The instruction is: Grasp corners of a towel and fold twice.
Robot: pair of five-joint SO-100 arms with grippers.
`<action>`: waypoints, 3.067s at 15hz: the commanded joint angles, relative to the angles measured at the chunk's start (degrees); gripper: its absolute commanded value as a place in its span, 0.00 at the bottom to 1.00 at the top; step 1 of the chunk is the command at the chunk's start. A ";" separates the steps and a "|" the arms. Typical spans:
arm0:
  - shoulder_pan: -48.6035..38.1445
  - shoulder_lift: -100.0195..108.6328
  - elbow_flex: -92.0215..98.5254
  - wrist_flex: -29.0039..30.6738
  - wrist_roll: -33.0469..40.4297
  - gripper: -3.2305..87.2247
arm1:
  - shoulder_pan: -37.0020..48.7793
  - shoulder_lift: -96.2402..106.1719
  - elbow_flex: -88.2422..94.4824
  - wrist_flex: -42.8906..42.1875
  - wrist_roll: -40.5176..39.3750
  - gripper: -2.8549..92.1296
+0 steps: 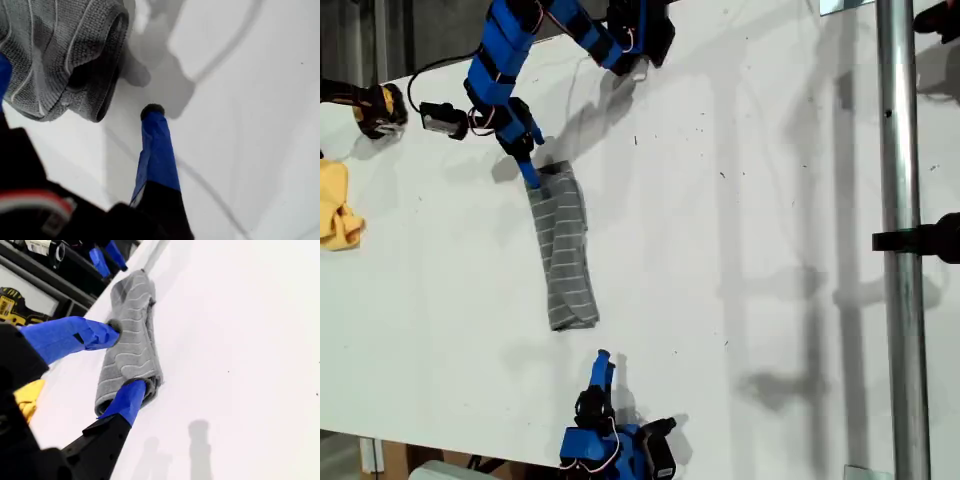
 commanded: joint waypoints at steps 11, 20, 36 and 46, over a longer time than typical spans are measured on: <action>-1.41 0.44 -1.23 2.46 -1.41 0.23 | -14.85 -27.25 -35.95 9.14 3.78 0.03; -2.29 0.44 -0.88 1.76 -0.44 0.22 | -9.76 23.64 -6.06 35.33 13.18 0.03; -2.81 0.44 -1.05 2.37 0.35 0.22 | -24.70 -8.53 -37.18 16.79 21.45 0.03; -2.99 0.44 -0.79 1.93 -0.09 0.22 | -29.00 -35.33 -50.36 6.42 22.85 0.36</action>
